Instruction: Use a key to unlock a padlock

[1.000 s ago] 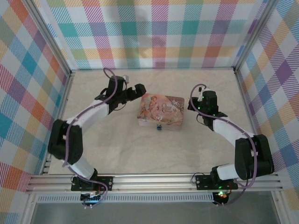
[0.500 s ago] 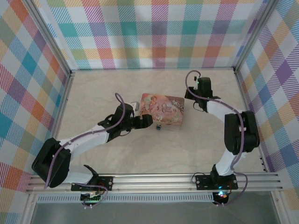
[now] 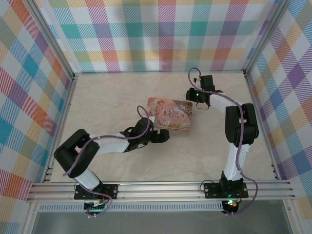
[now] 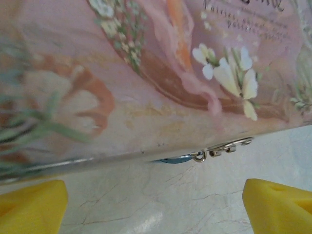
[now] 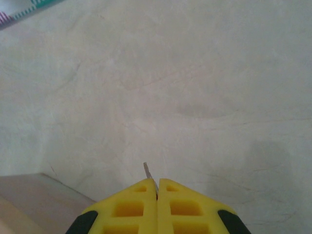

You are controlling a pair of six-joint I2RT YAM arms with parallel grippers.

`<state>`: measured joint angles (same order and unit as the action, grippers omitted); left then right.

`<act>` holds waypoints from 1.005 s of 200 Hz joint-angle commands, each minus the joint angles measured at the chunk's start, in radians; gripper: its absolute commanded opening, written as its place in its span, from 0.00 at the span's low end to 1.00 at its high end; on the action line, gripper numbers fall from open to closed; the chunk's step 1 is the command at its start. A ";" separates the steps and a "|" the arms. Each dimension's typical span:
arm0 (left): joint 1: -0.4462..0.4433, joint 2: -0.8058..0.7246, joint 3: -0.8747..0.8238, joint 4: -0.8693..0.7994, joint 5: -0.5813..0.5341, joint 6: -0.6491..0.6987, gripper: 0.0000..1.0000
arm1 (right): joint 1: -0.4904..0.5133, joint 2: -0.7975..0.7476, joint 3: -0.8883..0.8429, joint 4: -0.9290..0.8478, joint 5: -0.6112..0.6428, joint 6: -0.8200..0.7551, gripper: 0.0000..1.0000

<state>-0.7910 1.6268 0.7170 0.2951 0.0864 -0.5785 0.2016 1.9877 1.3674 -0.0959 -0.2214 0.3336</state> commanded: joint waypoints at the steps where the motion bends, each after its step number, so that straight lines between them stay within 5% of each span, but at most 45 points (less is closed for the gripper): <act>1: -0.020 0.023 0.047 0.084 -0.013 0.026 0.92 | 0.018 0.010 0.007 -0.006 -0.040 -0.014 0.00; 62: -0.049 0.100 0.066 0.169 0.012 0.059 0.91 | 0.035 0.021 -0.028 0.035 -0.047 0.000 0.00; 138: -0.125 0.173 0.021 0.367 -0.135 0.206 0.95 | 0.050 0.029 -0.048 0.069 -0.062 0.038 0.00; 201: -0.131 0.222 0.026 0.516 -0.019 0.334 0.90 | 0.058 0.031 -0.047 0.062 -0.069 0.036 0.00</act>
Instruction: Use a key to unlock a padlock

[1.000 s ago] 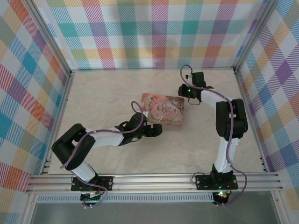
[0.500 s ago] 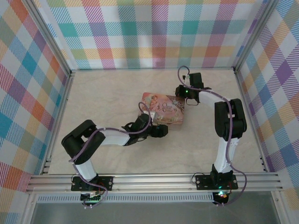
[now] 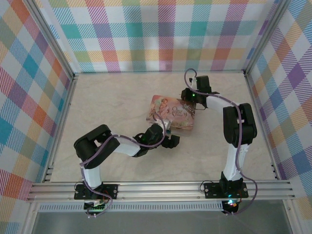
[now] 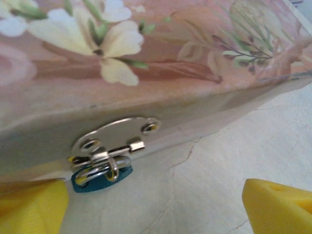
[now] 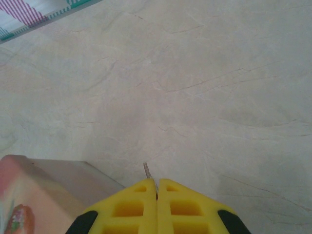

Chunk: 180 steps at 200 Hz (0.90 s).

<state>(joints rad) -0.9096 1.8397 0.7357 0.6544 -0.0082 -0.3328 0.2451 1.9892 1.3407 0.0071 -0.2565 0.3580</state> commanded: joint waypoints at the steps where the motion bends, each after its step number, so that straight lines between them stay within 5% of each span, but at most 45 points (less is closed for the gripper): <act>1: -0.013 0.009 0.008 0.158 0.079 0.089 0.90 | 0.014 0.029 -0.020 -0.042 -0.035 0.012 0.00; 79: 0.033 0.018 0.023 0.182 0.262 0.013 0.73 | 0.017 0.032 -0.015 -0.041 -0.040 0.015 0.00; 180: 0.064 0.091 0.074 0.208 0.348 -0.092 0.76 | 0.017 0.015 -0.021 -0.039 -0.041 0.016 0.00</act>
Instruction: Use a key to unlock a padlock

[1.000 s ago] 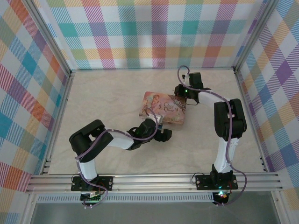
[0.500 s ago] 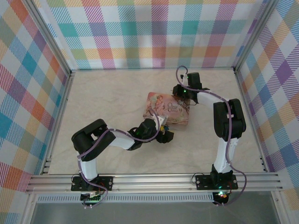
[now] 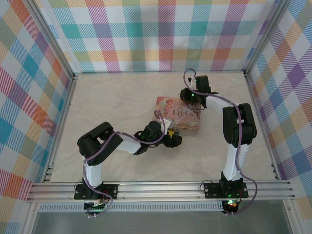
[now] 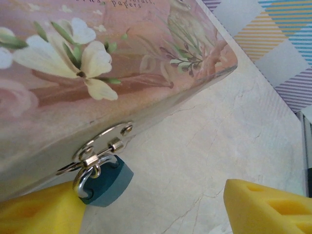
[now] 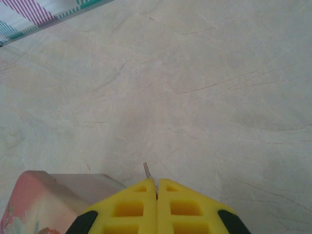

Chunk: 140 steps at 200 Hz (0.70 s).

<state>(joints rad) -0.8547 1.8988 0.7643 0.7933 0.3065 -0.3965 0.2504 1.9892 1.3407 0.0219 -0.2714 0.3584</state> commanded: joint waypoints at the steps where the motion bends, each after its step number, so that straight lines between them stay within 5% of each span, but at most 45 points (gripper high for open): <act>1: 0.009 0.033 0.045 0.070 0.033 -0.029 0.76 | 0.011 0.014 -0.021 -0.054 -0.025 0.016 0.00; 63: 0.015 0.045 0.029 0.090 0.008 -0.051 0.77 | 0.012 -0.031 -0.020 -0.101 0.022 -0.017 0.00; 140: 0.029 0.042 0.014 0.089 0.010 -0.058 0.77 | -0.053 -0.242 -0.059 -0.272 0.263 -0.017 0.00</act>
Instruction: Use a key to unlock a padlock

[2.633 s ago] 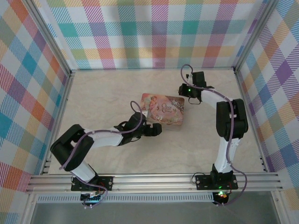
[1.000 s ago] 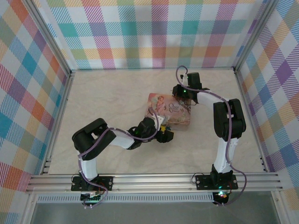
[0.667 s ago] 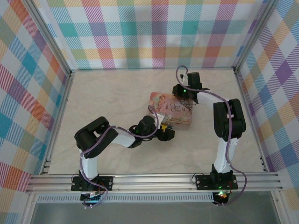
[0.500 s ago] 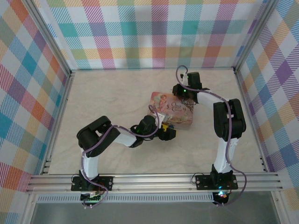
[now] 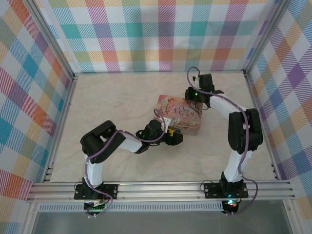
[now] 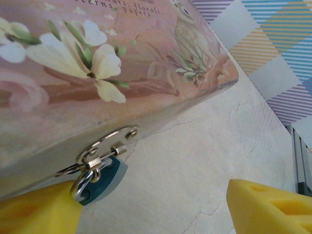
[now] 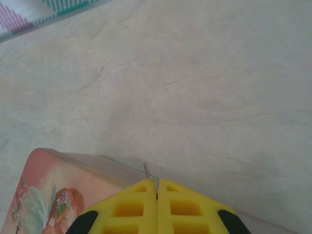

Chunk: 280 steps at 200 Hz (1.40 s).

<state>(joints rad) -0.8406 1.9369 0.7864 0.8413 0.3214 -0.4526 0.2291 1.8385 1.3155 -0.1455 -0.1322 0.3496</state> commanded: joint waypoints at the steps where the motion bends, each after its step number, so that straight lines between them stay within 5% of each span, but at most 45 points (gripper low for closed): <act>1: 0.014 0.003 -0.008 0.041 -0.005 -0.002 0.77 | -0.033 -0.094 -0.036 -0.108 0.127 -0.007 0.00; 57: 0.021 0.005 -0.010 0.046 0.006 -0.010 0.77 | -0.077 -0.205 -0.196 -0.176 0.290 0.027 0.00; 136: 0.023 0.048 0.029 0.045 0.020 -0.018 0.78 | -0.009 -0.144 -0.261 -0.120 0.133 0.058 0.00; 280: 0.044 -0.031 -0.014 0.072 -0.017 -0.023 0.73 | -0.040 -0.338 -0.297 -0.177 0.177 0.036 0.00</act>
<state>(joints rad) -0.8150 1.9705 0.7925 0.8680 0.3214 -0.4831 0.2039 1.5749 1.0374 -0.2787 0.0414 0.3988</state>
